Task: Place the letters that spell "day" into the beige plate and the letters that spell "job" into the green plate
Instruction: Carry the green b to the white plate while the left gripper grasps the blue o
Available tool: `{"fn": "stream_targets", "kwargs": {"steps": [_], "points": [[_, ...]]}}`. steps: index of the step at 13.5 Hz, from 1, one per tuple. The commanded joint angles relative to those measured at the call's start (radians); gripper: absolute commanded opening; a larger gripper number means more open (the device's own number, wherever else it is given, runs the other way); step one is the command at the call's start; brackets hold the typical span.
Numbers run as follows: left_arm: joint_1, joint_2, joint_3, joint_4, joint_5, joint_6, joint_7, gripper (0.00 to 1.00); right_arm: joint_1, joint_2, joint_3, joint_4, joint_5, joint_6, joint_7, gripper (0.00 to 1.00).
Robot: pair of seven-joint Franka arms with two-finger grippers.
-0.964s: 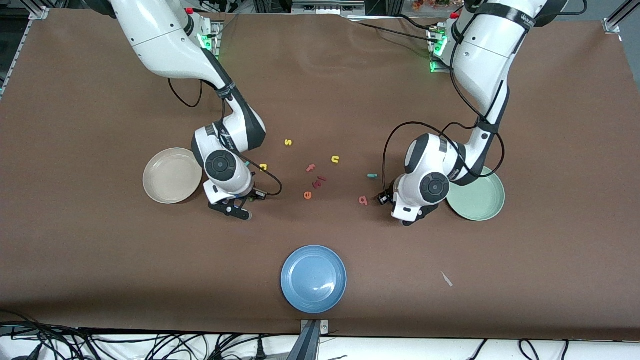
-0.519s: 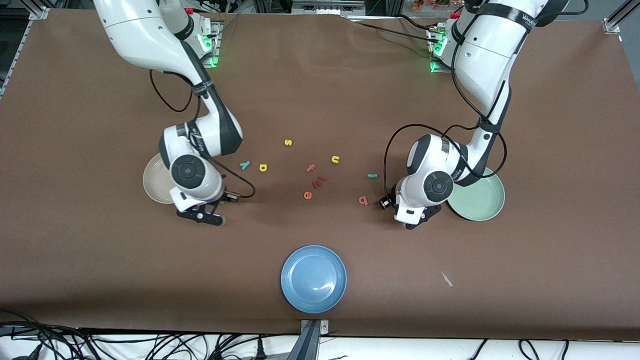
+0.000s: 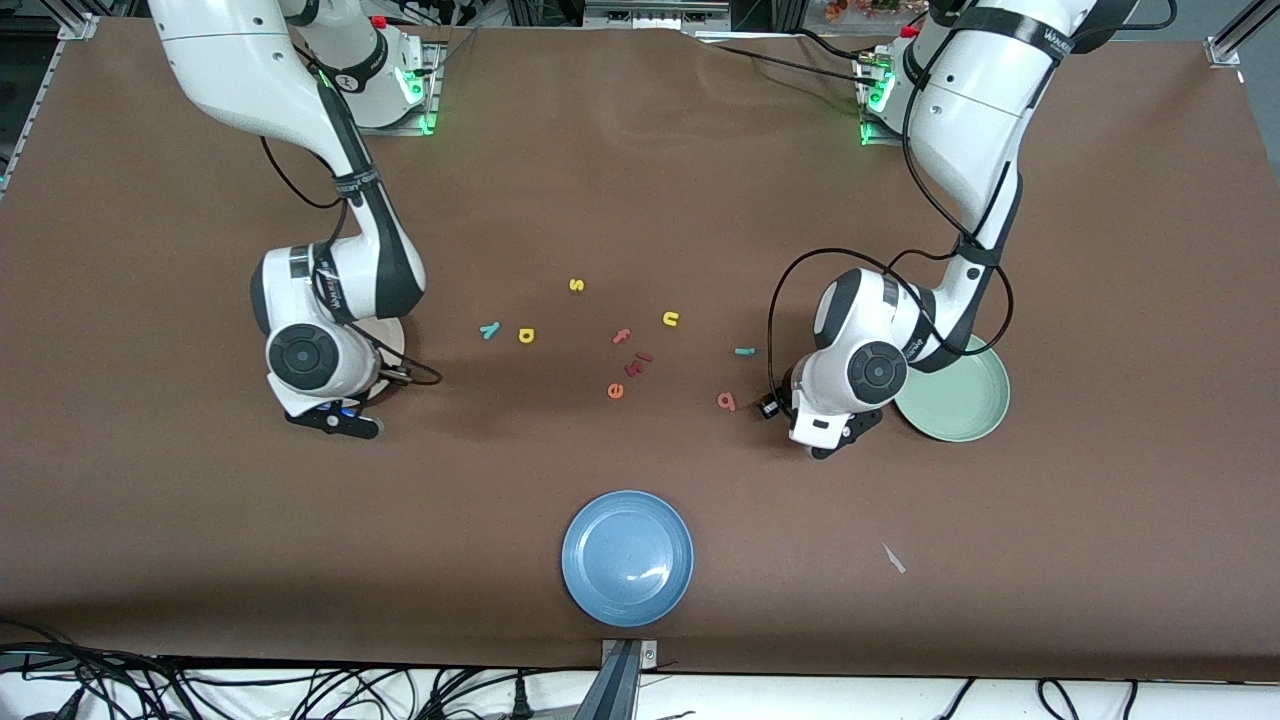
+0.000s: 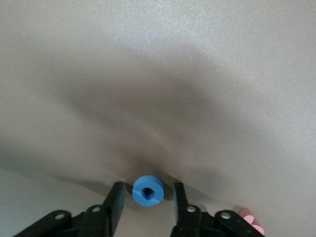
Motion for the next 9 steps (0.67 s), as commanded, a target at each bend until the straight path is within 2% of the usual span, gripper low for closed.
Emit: {"fn": "stream_targets", "kwargs": {"steps": [1, 2, 4, 5, 6, 7, 9], "points": [[-0.001, -0.007, 0.006, -0.022, -0.028, 0.0, 0.012, 0.2, 0.004, -0.073, -0.012, -0.124, -0.015, 0.037, -0.02, 0.11], [-0.001, -0.009, 0.006, -0.02, -0.028, -0.003, 0.013, 0.12, 0.004, -0.073, -0.017, -0.132, -0.015, 0.04, -0.02, 0.11], [0.007, -0.021, 0.013, -0.013, -0.019, -0.007, 0.015, 0.09, 0.002, -0.061, -0.023, -0.138, -0.015, 0.042, -0.018, 0.19], [0.027, -0.051, 0.014, -0.013, -0.013, -0.019, 0.027, 0.08, 0.001, -0.059, -0.025, -0.138, -0.015, 0.044, -0.017, 0.4], [0.056, -0.087, 0.014, -0.008, -0.013, -0.057, 0.073, 0.07, 0.001, -0.059, -0.025, -0.138, -0.013, 0.039, -0.012, 0.79], [0.084, -0.126, 0.014, -0.006, -0.013, -0.115, 0.123, 0.07, 0.002, -0.061, -0.025, -0.134, -0.008, 0.033, -0.008, 1.0], [0.165, -0.182, 0.016, -0.008, -0.011, -0.256, 0.226, 0.07, 0.005, -0.071, -0.018, -0.123, -0.004, 0.022, -0.003, 1.0]]}}
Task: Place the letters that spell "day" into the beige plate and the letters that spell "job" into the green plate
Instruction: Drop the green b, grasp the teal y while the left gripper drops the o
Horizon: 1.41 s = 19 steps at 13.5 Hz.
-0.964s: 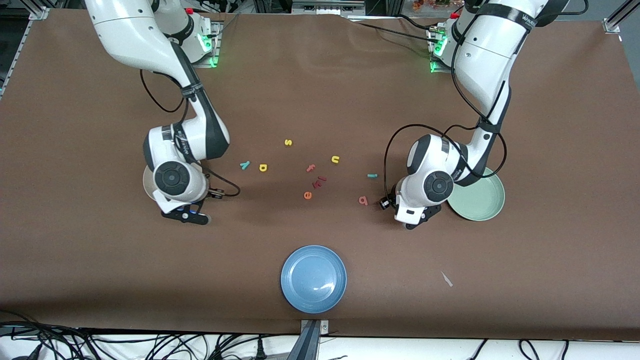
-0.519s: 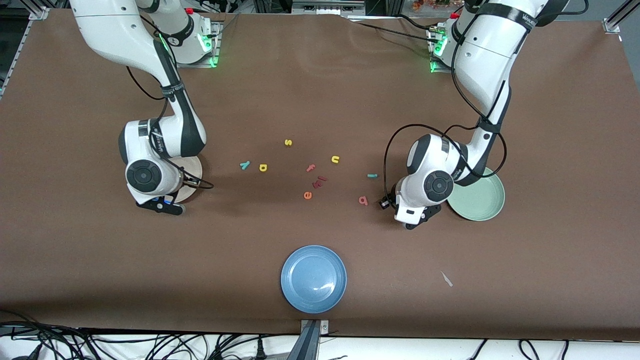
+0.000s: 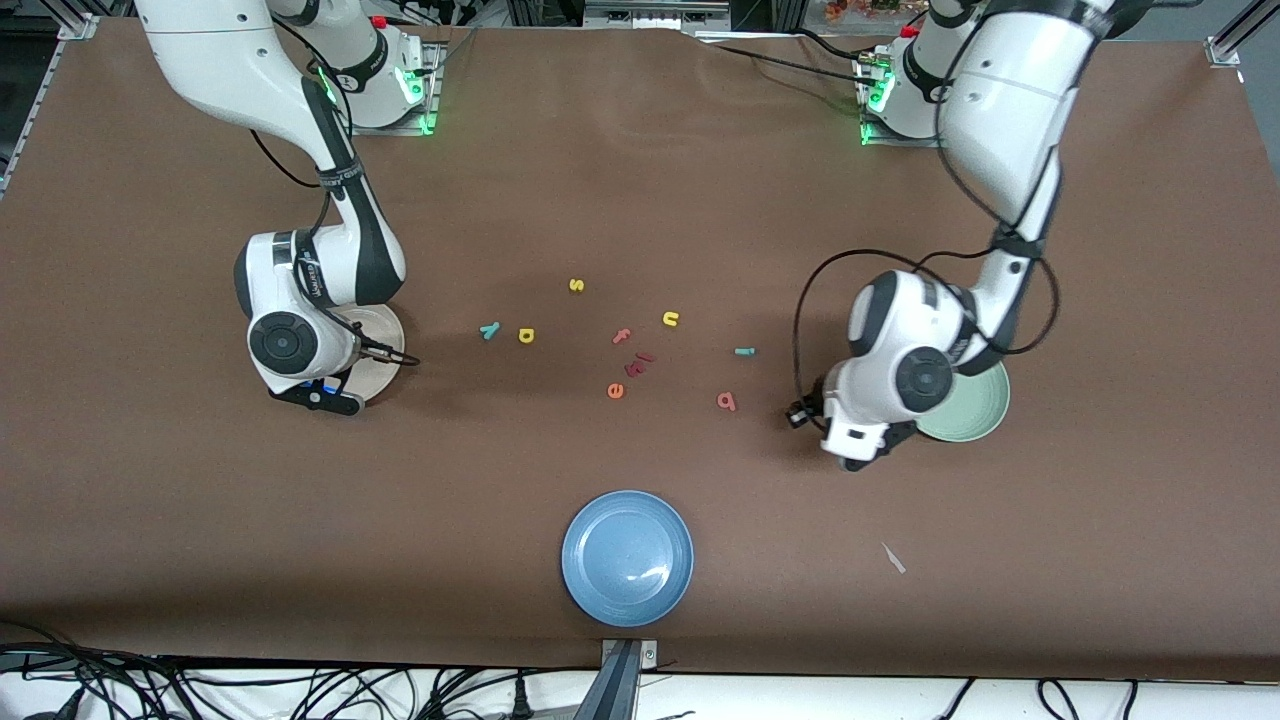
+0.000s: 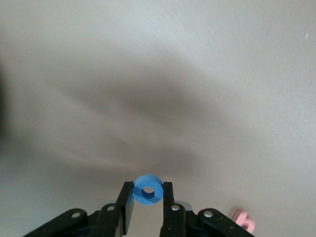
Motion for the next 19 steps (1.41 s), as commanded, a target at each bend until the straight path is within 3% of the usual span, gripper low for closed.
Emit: {"fn": "stream_targets", "kwargs": {"steps": [1, 4, 8, 9, 11, 12, 17, 19], "points": [[0.123, -0.104, 0.0, -0.032, -0.01, -0.182, 0.169, 0.07, 0.008, -0.038, 0.013, 0.002, 0.007, -0.011, 0.009, 1.0], [0.236, -0.101, -0.001, -0.045, 0.106, -0.301, 0.316, 0.09, 0.014, -0.051, 0.091, 0.011, 0.106, 0.019, 0.146, 0.99], [0.286, -0.027, -0.003, -0.052, 0.117, -0.297, 0.399, 0.13, 0.037, -0.051, 0.193, -0.021, 0.107, 0.177, 0.537, 0.95], [0.284, -0.009, -0.003, -0.052, 0.117, -0.297, 0.399, 0.27, 0.04, -0.051, 0.208, -0.041, 0.107, 0.221, 0.615, 0.92], [0.283, 0.004, -0.004, -0.049, 0.119, -0.295, 0.425, 0.91, 0.051, -0.049, 0.242, -0.059, 0.106, 0.257, 0.697, 0.9], [0.284, -0.005, -0.006, -0.049, 0.119, -0.297, 0.43, 1.0, 0.054, -0.049, 0.248, -0.076, 0.107, 0.266, 0.731, 0.87], [0.235, -0.076, -0.012, -0.016, 0.067, -0.295, 0.355, 1.0, 0.063, -0.063, 0.26, -0.245, 0.107, 0.488, 0.745, 0.82], [0.177, -0.073, -0.011, 0.003, 0.001, -0.289, 0.271, 1.0, 0.063, -0.071, 0.262, -0.251, 0.106, 0.49, 0.745, 0.67]]}}
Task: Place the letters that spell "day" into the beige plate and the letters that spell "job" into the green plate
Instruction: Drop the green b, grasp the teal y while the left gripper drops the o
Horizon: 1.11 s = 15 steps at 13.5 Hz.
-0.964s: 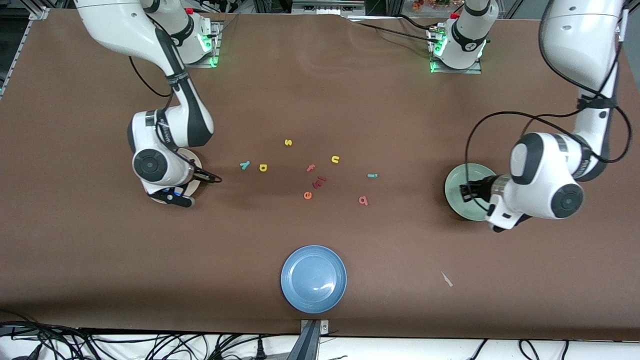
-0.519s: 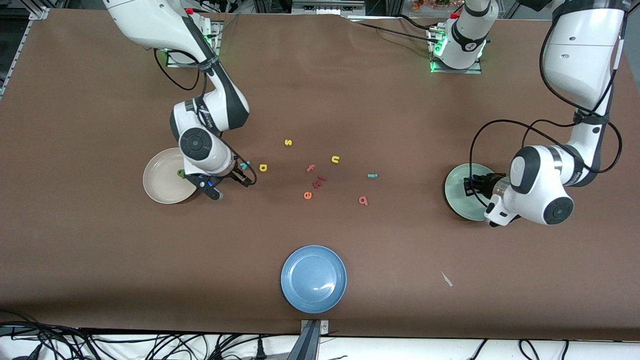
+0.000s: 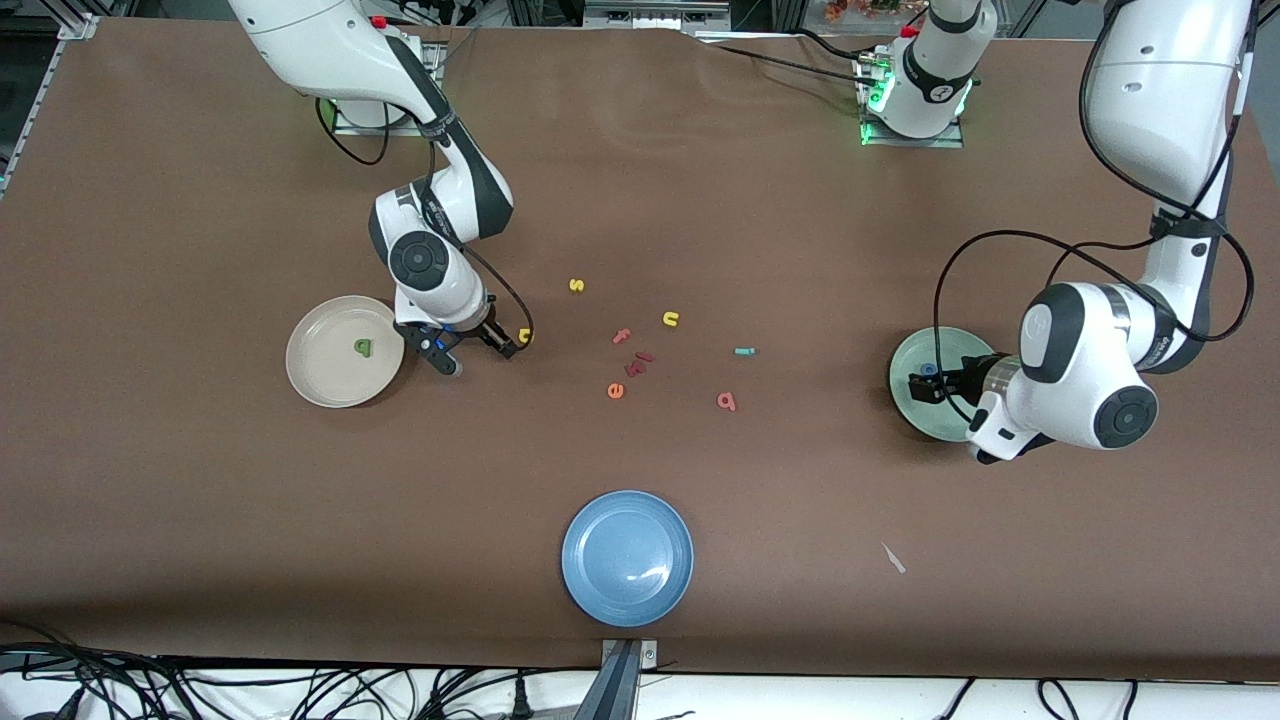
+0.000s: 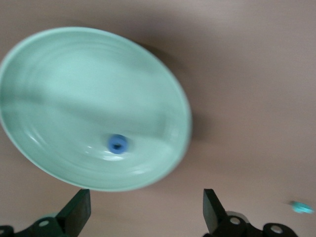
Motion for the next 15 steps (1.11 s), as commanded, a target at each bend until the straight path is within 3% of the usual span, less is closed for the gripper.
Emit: {"fn": "stream_targets", "kwargs": {"steps": [1, 3, 5, 8, 13, 15], "points": [[-0.091, -0.011, 0.009, 0.006, -0.059, 0.03, -0.126, 1.0, 0.003, -0.04, 0.001, -0.04, 0.01, 0.013, 0.013, 0.52], [-0.166, 0.009, 0.009, 0.031, -0.06, 0.159, -0.209, 1.0, 0.003, -0.04, 0.001, -0.037, 0.01, 0.016, 0.013, 0.24], [-0.249, 0.05, 0.009, 0.034, -0.059, 0.287, -0.261, 1.0, 0.003, -0.052, 0.0, -0.032, 0.008, 0.008, 0.004, 0.08], [-0.329, 0.111, 0.011, 0.034, -0.053, 0.473, -0.287, 1.0, 0.002, -0.115, -0.015, -0.02, 0.003, -0.076, -0.054, 0.08], [-0.416, 0.164, 0.011, 0.083, -0.05, 0.497, -0.276, 0.99, 0.0, -0.219, -0.222, -0.006, 0.01, -0.297, -0.521, 0.09], [-0.45, 0.17, 0.011, 0.083, -0.048, 0.497, -0.278, 0.86, -0.003, -0.215, -0.296, -0.006, 0.01, -0.319, -0.655, 0.09]]}}
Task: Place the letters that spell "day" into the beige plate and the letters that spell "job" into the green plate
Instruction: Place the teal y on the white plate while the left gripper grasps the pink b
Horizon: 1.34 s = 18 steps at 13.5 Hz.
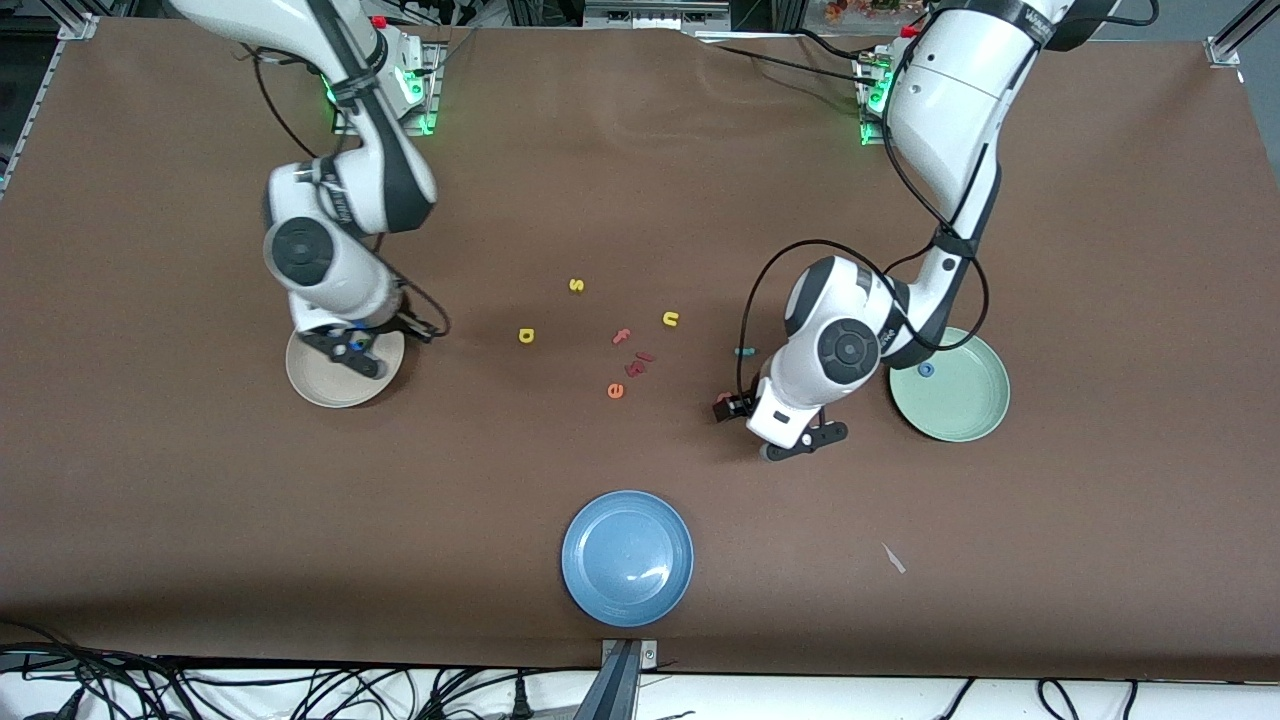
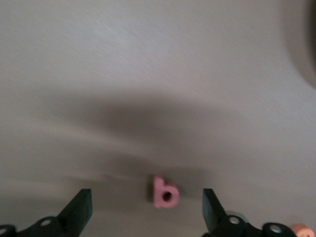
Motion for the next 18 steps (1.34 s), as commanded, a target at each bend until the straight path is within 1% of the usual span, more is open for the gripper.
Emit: {"fn": "stream_targets", "kwargs": {"steps": [1, 3, 6, 8, 9, 10, 11, 12, 13, 15, 16, 17, 18], "points": [[-0.053, 0.031, 0.014, 0.028, -0.01, -0.008, 0.008, 0.86, -0.001, 0.004, -0.068, -0.015, 0.01, -0.02, -0.137, 0.09], [-0.066, 0.058, 0.016, 0.052, -0.01, -0.008, 0.008, 0.8, -0.022, 0.052, -0.091, -0.015, 0.004, -0.009, -0.157, 0.1], [-0.066, 0.069, 0.017, 0.056, -0.008, -0.01, 0.01, 0.79, -0.044, 0.118, -0.092, -0.015, 0.002, 0.04, -0.17, 0.1], [-0.066, 0.071, 0.018, 0.056, -0.007, -0.01, 0.012, 0.71, -0.088, 0.15, -0.091, -0.017, 0.001, 0.075, -0.186, 0.1], [-0.066, 0.074, 0.018, 0.056, -0.007, -0.01, 0.012, 0.65, -0.088, 0.162, -0.091, -0.015, 0.001, 0.086, -0.199, 0.12], [-0.066, 0.078, 0.019, 0.056, 0.004, -0.01, 0.012, 0.63, -0.091, 0.168, -0.091, -0.015, 0.001, 0.095, -0.199, 0.24], [-0.066, 0.08, 0.018, 0.056, 0.016, -0.01, 0.01, 0.61, -0.09, 0.169, -0.091, -0.015, 0.004, 0.093, -0.197, 0.71], [-0.066, 0.081, 0.018, 0.056, 0.027, -0.01, 0.01, 0.6, -0.09, 0.162, -0.091, -0.015, 0.005, 0.087, -0.197, 1.0], [-0.064, 0.084, 0.018, 0.056, 0.029, -0.01, 0.01, 0.6, -0.09, 0.156, -0.091, -0.014, 0.005, 0.086, -0.199, 1.0], [-0.064, 0.086, 0.019, 0.057, 0.029, -0.01, 0.01, 0.53, -0.088, 0.126, -0.086, 0.002, 0.007, 0.046, -0.202, 1.0], [-0.064, 0.088, 0.021, 0.057, 0.029, -0.01, 0.01, 0.53, -0.087, 0.113, -0.083, 0.029, 0.011, -0.007, -0.202, 1.0], [-0.064, 0.091, 0.021, 0.057, 0.029, -0.01, 0.01, 0.49, -0.081, 0.11, -0.066, 0.069, 0.019, -0.079, -0.196, 1.0], [-0.064, 0.092, 0.021, 0.059, 0.029, -0.01, 0.01, 0.43, -0.081, 0.11, -0.033, 0.121, 0.025, -0.15, -0.185, 1.0]]}}
